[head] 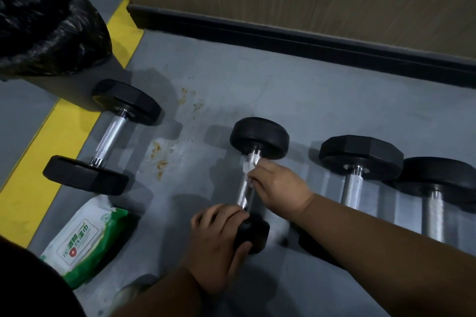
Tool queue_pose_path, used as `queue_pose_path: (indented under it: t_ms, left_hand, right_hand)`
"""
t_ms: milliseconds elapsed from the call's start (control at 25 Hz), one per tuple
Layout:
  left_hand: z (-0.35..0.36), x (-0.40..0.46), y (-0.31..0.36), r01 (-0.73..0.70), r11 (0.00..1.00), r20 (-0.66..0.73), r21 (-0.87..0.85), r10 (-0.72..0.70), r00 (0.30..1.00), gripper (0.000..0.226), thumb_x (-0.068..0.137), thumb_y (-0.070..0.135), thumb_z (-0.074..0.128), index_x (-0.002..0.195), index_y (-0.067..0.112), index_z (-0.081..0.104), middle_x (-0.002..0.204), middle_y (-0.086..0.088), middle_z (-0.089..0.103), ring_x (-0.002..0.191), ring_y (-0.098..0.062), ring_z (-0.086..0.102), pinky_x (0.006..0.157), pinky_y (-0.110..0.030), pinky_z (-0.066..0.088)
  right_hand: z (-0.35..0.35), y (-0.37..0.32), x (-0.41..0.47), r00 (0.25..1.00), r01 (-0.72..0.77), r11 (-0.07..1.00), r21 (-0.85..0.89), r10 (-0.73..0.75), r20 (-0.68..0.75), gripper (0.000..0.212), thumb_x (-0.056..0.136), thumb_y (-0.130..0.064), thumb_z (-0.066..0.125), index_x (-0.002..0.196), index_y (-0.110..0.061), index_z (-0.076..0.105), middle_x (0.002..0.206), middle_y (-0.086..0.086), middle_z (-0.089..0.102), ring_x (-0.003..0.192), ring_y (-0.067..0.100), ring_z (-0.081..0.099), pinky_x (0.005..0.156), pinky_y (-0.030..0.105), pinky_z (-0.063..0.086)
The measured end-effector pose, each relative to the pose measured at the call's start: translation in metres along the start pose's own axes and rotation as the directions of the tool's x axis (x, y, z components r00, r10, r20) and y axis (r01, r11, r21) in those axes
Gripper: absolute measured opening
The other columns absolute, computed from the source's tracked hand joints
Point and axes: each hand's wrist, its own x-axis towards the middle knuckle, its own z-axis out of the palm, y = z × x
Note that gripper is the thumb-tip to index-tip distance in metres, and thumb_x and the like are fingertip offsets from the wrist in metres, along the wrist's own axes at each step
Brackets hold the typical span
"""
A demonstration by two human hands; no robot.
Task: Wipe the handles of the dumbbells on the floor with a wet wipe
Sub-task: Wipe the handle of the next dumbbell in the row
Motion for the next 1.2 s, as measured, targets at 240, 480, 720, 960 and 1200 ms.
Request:
queue_pose_path:
  t_ms: [240, 480, 720, 960, 1200]
  left_hand:
    - [0.002, -0.001, 0.001, -0.005, 1.0, -0.016, 0.001, 0.005, 1.0, 0.044, 0.096, 0.053, 0.036, 0.128, 0.027, 0.052, 0.129, 0.007, 0.053, 0.115, -0.023, 0.051, 0.088, -0.048, 0.039]
    - [0.002, -0.004, -0.003, -0.023, 0.999, -0.016, 0.031, 0.024, 1.0, 0.044, 0.095, 0.052, 0.038, 0.128, 0.026, 0.051, 0.13, 0.007, 0.052, 0.116, -0.023, 0.051, 0.088, -0.048, 0.041]
    - [0.002, -0.002, -0.001, -0.013, 1.0, 0.028, 0.025, 0.012, 1.0, 0.046, 0.095, 0.054, 0.035, 0.128, 0.026, 0.051, 0.13, 0.007, 0.052, 0.114, -0.023, 0.051, 0.087, -0.048, 0.043]
    - [-0.023, 0.05, 0.004, 0.199, 0.9, 0.008, -0.388, -0.213, 0.977, 0.024, 0.093, 0.033, 0.056, 0.117, 0.03, 0.056, 0.109, 0.01, 0.055, 0.09, -0.008, 0.058, 0.081, -0.033, 0.049]
    - [-0.025, 0.104, -0.029, 0.086, 0.973, 0.306, -0.214, -0.017, 0.952, 0.025, 0.08, 0.009, 0.065, 0.102, 0.018, 0.071, 0.095, 0.01, 0.054, 0.082, -0.013, 0.06, 0.082, -0.032, 0.054]
  right_hand:
    - [-0.001, 0.006, 0.013, 0.938, -0.34, 0.925, 0.168, 0.347, -0.008, 0.007, 0.094, -0.016, 0.065, 0.09, -0.012, 0.068, 0.09, 0.004, 0.064, 0.081, 0.023, 0.061, 0.074, 0.035, 0.052]
    - [0.004, -0.019, 0.0, 0.981, -0.152, 0.974, 0.165, 0.129, 0.144, 0.009, 0.09, -0.01, 0.063, 0.082, -0.007, 0.067, 0.087, 0.009, 0.064, 0.079, 0.027, 0.061, 0.076, 0.03, 0.047]
    - [0.001, -0.019, 0.0, 0.967, -0.249, 0.95, 0.19, 0.234, 0.098, 0.005, 0.088, -0.007, 0.07, 0.083, -0.009, 0.07, 0.088, 0.005, 0.065, 0.08, 0.017, 0.059, 0.075, 0.013, 0.038]
    - [0.002, -0.03, -0.007, 0.952, -0.299, 0.923, 0.242, 0.271, 0.141, 0.017, 0.08, 0.001, 0.069, 0.093, -0.01, 0.073, 0.094, 0.003, 0.068, 0.086, 0.012, 0.06, 0.08, 0.005, 0.039]
    - [-0.008, -0.038, -0.012, 0.847, -0.526, 0.814, 0.247, 0.473, 0.243, 0.007, 0.089, -0.008, 0.064, 0.092, -0.013, 0.068, 0.09, 0.001, 0.068, 0.08, 0.012, 0.057, 0.07, 0.019, 0.04]
